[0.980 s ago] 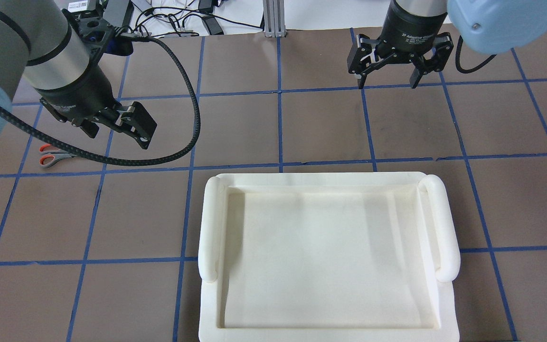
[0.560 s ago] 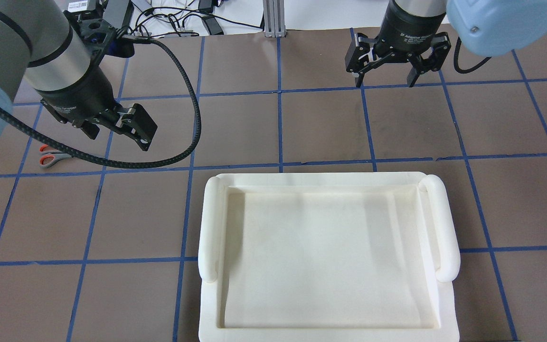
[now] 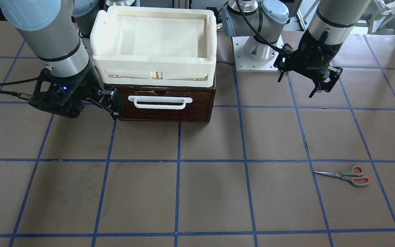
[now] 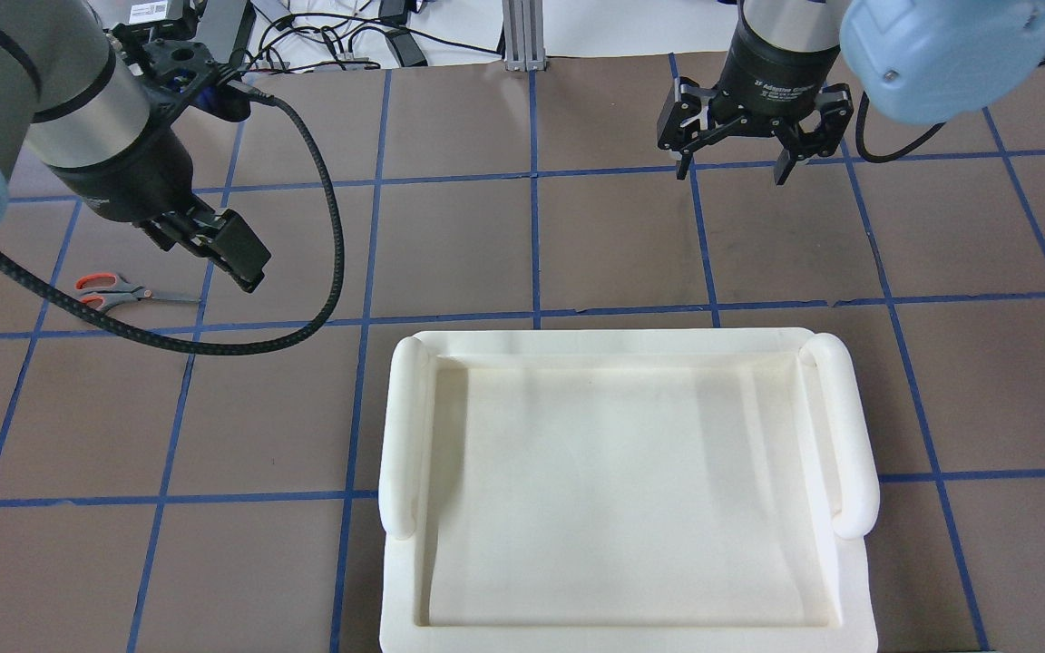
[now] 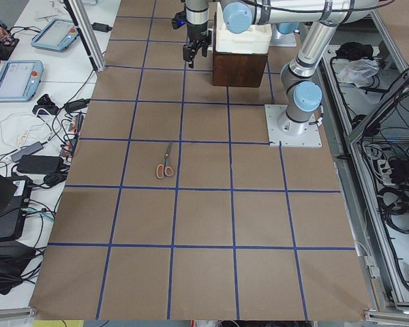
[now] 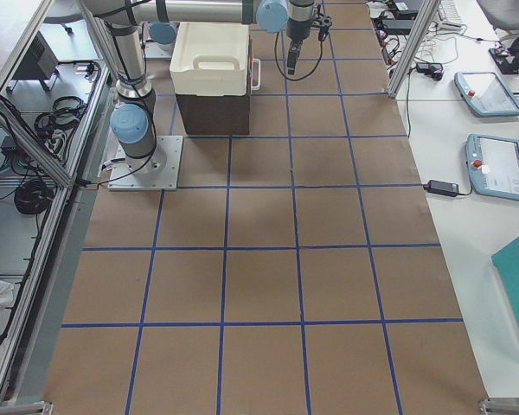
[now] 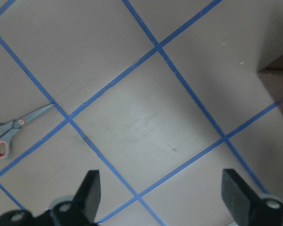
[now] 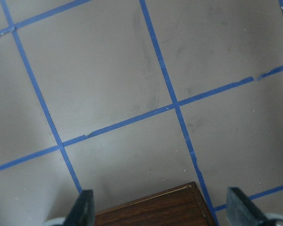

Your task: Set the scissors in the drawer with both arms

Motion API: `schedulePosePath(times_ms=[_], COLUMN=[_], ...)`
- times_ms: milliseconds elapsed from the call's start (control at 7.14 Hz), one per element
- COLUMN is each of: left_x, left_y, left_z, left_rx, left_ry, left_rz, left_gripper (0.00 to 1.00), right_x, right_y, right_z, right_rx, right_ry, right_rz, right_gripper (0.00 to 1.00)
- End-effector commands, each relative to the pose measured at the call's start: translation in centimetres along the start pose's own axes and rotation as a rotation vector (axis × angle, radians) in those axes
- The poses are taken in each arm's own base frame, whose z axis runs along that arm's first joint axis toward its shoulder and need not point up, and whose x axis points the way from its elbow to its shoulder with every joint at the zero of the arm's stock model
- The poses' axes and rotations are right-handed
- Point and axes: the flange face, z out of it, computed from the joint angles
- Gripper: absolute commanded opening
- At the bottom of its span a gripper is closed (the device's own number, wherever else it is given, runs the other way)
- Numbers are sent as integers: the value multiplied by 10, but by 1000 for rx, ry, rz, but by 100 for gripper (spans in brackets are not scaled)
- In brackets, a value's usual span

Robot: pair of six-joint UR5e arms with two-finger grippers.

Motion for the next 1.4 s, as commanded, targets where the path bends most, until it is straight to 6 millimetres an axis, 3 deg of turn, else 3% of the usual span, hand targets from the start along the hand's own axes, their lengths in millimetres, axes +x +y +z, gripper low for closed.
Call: schedulePosePath(times_ms=[0,140,280,420,700,980,1260], left_x=[-76,-106,-134,-170,-205,-256,-269], left_y=[12,0,-7,9,18,56,69], left_z=[43,79,110,149,201,257,282], left_rx=[-2,-4,-3,4,-4,2,7], left_ry=[-16,-23,-42,9,26,2,18], left_rz=[362,586,740,868,1149,1172,1147], left_gripper=[89,89,89,90,100,100,100], right_x=[-7,-17,-43,-65,-87,-108,-110], right_y=[-4,-2,12,23,33,48,49], right_z=[18,28,47,62,91,115,126], right_rx=[-26,-42,-52,-47,-73,-82,-90], right_ry=[20,35,61,77,122,167,200], right_rz=[380,517,632,683,785,870,957], right_gripper=[100,100,100,100,100,100,100])
